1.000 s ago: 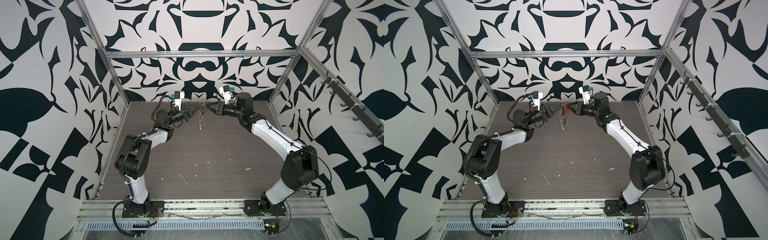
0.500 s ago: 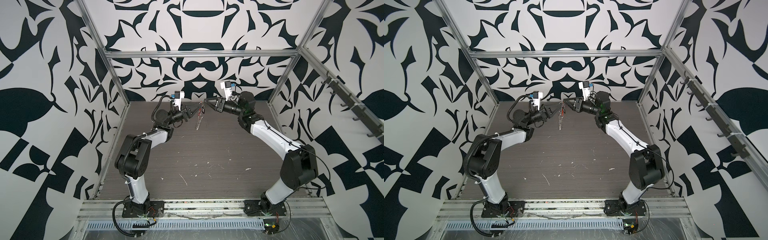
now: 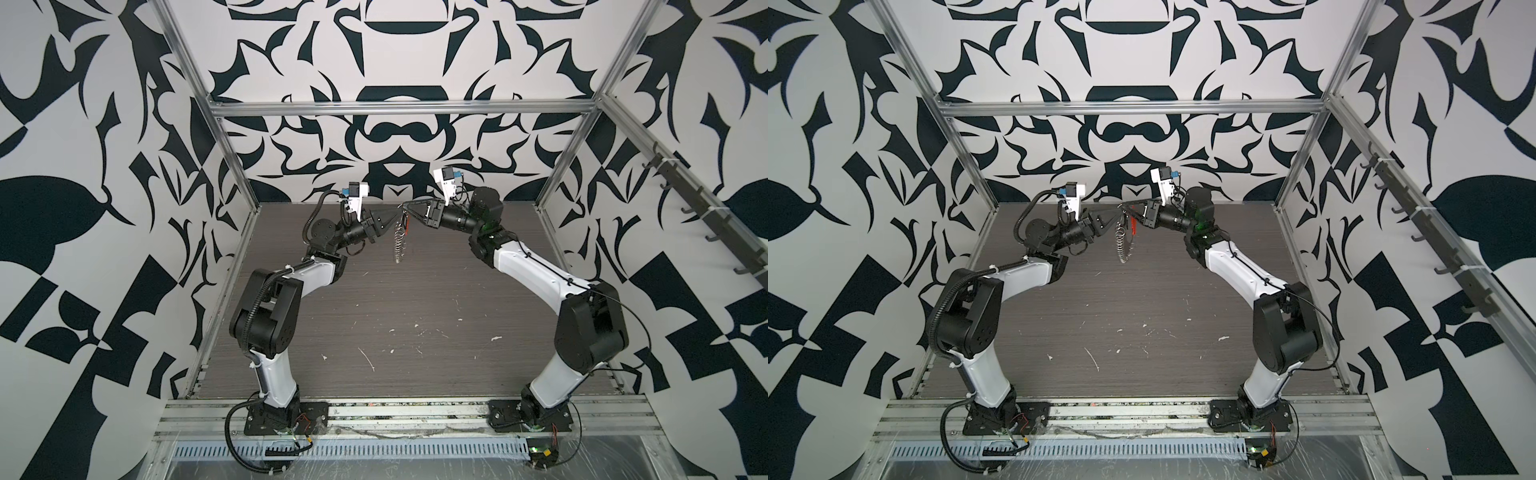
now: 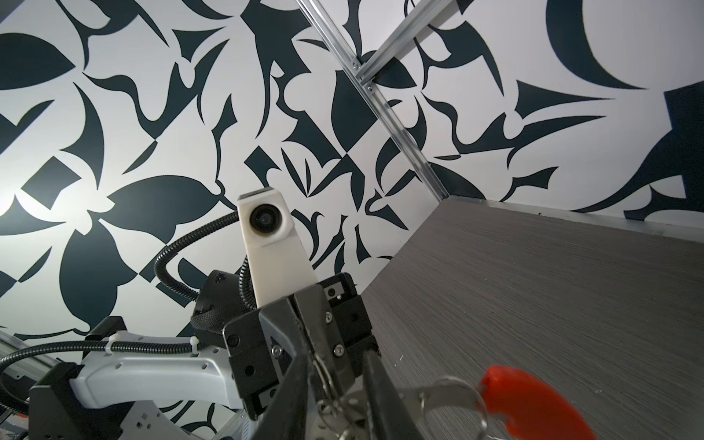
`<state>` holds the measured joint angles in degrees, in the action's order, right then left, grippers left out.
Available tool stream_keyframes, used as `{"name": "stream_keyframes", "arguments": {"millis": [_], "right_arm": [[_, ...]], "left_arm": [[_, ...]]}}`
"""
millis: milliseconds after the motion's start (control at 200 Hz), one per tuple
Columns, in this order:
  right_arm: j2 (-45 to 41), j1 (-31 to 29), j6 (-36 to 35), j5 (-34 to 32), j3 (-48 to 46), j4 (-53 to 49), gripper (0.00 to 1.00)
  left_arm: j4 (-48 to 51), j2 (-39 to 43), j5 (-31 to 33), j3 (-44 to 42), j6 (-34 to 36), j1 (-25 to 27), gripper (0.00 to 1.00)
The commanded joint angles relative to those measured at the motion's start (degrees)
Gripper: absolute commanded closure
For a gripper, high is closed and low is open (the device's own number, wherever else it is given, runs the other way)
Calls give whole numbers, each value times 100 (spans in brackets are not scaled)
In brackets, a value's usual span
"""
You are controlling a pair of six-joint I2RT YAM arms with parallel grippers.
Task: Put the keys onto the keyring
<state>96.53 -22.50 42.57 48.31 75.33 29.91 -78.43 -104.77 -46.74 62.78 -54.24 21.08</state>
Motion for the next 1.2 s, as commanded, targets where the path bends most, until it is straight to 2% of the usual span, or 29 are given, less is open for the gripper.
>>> {"name": "stream_keyframes", "arguments": {"millis": [0, 70, 210, 610, 660, 710, 815, 885, 985, 1080, 1195], "right_arm": [[-152, -26, 6, 116, -66, 344, 72], [-169, -35, 48, 114, -120, 422, 73], [-208, -43, 68, 122, -214, 479, 81], [-62, -127, 320, 171, -48, 803, 83], [-15, -147, 361, 192, -23, 860, 89], [22, -159, 388, 195, -1, 892, 100], [42, -176, 380, 193, 26, 873, 100], [-13, -167, 113, 139, 84, 519, 100], [-178, -170, -629, -198, 127, -265, 100], [-350, -167, -1573, -626, 109, -1009, 100], [-398, -174, -2978, -1086, 268, -2082, 100]], "left_arm": [[-418, 7, 67, 208, -83, -42, 100], [-417, 10, 69, 205, -88, -35, 100], [-417, 18, 112, 208, -96, -49, 100], [-418, -33, 47, 235, -210, -46, 100], [-417, -30, 37, 237, -224, -50, 100], [-418, -30, 25, 226, -233, -47, 100], [-417, -17, -8, 190, -208, -49, 100], [-417, -6, -46, 143, -114, -50, 100], [-415, 18, -143, 22, 116, -70, 93], [-403, 173, -318, -251, 538, -188, 81], [17, 495, -458, -673, 1104, -519, 79]]}}
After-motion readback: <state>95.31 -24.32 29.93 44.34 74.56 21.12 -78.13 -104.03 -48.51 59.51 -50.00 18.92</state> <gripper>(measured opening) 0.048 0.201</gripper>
